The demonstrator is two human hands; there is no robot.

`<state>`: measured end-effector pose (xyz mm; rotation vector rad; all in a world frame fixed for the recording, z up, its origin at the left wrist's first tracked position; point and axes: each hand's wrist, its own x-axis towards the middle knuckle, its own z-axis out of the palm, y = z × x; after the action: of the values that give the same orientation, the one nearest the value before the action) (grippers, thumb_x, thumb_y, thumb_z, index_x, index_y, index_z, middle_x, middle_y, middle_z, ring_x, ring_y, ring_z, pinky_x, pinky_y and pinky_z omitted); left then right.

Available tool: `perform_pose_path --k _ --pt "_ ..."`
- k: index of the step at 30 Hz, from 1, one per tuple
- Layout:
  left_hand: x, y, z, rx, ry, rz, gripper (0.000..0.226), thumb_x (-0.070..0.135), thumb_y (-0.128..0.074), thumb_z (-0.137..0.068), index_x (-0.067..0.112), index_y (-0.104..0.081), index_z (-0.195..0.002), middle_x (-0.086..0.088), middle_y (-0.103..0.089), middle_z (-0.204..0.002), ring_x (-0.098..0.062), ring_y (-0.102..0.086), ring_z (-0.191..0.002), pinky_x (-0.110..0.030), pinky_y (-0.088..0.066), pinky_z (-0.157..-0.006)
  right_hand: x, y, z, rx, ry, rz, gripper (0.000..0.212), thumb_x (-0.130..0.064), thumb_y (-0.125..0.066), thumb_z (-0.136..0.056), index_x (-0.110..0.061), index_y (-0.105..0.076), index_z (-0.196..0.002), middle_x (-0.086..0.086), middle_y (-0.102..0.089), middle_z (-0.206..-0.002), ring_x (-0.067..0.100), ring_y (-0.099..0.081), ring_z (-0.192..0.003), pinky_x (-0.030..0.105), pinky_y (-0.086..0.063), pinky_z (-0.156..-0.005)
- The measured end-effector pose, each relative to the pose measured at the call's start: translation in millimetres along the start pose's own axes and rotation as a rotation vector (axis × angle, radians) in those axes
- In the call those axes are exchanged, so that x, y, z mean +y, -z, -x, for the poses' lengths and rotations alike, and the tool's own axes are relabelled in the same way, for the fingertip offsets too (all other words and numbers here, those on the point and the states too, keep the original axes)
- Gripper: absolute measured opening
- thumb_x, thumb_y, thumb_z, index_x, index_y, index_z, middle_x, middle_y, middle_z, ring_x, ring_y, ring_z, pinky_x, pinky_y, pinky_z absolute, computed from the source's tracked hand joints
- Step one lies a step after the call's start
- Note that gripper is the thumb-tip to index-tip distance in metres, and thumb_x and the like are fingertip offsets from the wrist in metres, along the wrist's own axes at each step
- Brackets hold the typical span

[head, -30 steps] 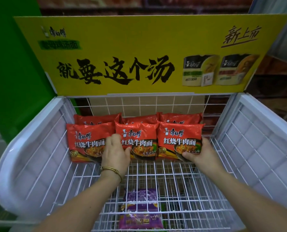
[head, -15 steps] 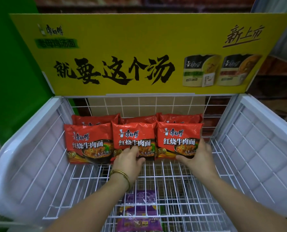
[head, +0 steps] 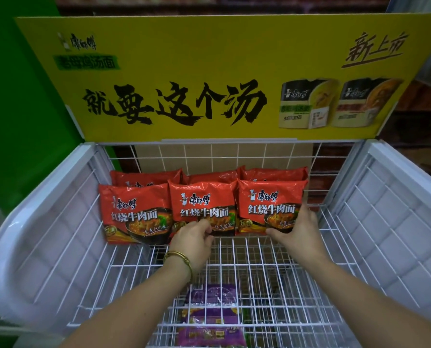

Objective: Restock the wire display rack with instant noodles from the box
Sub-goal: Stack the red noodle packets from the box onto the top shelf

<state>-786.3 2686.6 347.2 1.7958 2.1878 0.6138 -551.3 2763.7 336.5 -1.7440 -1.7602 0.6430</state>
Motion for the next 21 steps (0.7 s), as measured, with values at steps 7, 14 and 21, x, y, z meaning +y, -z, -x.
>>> perform_pose_path --k 7,14,21 --pt "0.1 15.3 1.9 0.002 0.013 0.041 0.010 0.033 -0.063 -0.092 0.027 -0.070 -0.090 0.014 -0.066 -0.078 -0.004 -0.061 -0.072 -0.024 -0.054 -0.067 2.4 11.7 7.6 -0.052 -0.097 0.017 0.119 -0.041 -0.092 -0.063 -0.012 -0.019 -0.153 0.011 -0.039 -0.147 0.029 -0.042 -0.136 0.048 -0.040 -0.112" --pt "23.9 22.4 -5.8 -0.108 -0.024 0.304 0.019 0.032 -0.070 -0.088 0.024 -0.070 -0.105 0.013 -0.066 -0.087 -0.005 -0.062 -0.084 -0.021 -0.052 -0.074 -3.0 39.4 33.2 -0.076 -0.165 0.091 0.089 -0.039 -0.083 -0.077 -0.009 -0.036 -0.147 0.012 -0.052 -0.142 0.029 -0.054 -0.126 0.037 -0.046 -0.101" --pt "67.9 18.4 1.7 -0.279 -0.198 0.392 0.013 0.032 -0.070 -0.089 0.027 -0.063 -0.098 0.005 -0.067 -0.085 -0.010 -0.065 -0.076 -0.023 -0.055 -0.066 -14.2 74.8 90.4 -0.019 -0.188 0.069 0.049 -0.032 -0.067 -0.093 -0.009 -0.058 -0.135 0.010 -0.069 -0.121 0.025 -0.064 -0.109 0.030 -0.049 -0.091"
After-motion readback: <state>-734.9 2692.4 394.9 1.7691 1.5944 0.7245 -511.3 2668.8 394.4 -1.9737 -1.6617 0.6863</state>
